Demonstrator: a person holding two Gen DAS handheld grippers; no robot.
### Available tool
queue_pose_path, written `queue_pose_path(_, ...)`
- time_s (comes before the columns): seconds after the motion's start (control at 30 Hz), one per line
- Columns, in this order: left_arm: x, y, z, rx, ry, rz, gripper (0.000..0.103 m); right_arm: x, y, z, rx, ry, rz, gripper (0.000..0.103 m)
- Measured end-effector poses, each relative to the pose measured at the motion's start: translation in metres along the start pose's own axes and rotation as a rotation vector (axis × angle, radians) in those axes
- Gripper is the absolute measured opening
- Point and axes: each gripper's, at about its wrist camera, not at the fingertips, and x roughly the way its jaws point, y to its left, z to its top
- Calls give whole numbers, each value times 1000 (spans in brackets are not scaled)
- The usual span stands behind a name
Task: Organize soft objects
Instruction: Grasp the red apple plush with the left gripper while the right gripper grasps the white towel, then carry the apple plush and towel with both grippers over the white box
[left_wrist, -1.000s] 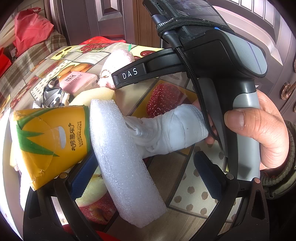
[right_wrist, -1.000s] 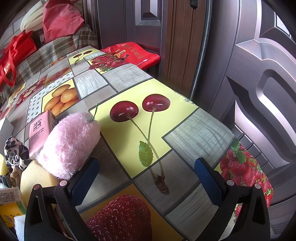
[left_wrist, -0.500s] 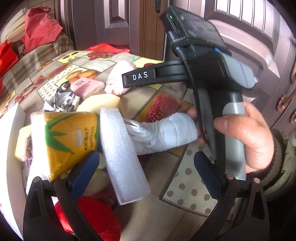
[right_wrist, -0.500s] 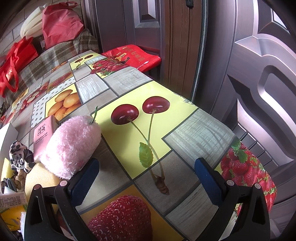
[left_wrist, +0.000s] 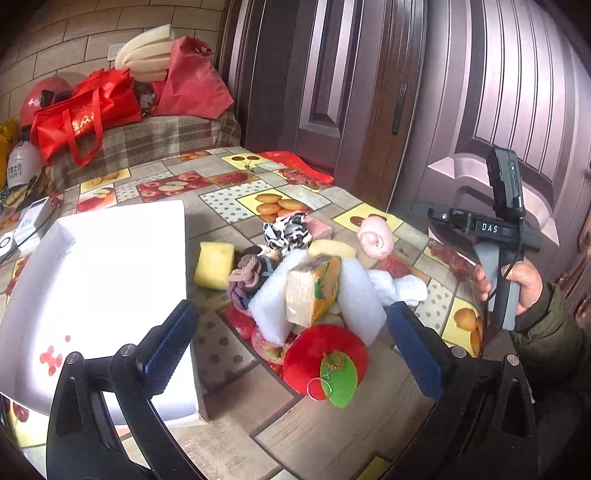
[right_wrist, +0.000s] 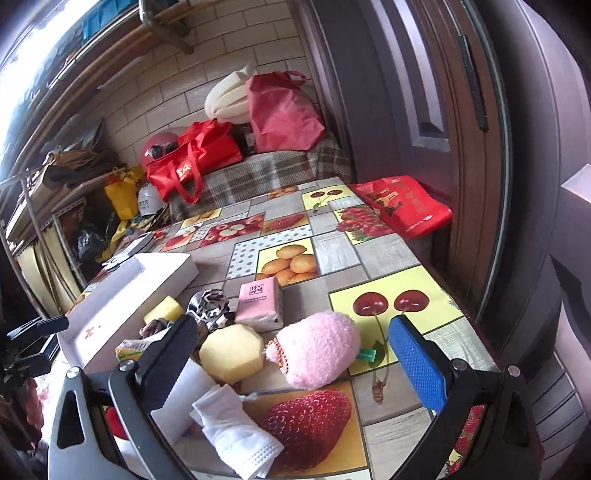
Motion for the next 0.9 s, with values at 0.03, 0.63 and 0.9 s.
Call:
queue_pose_path(0.03,6,-7,-9,24,36,-5,103,0,4,-2,-37,27,13,103)
queue_pose_path(0.63,82,-37,-28,170,300,-8,61,56,55,-61,-410,409,88,41)
queue_pose_path(0.9,12,-15,-25,123,7,150,61,-6,34,-35,-209,167,140,39)
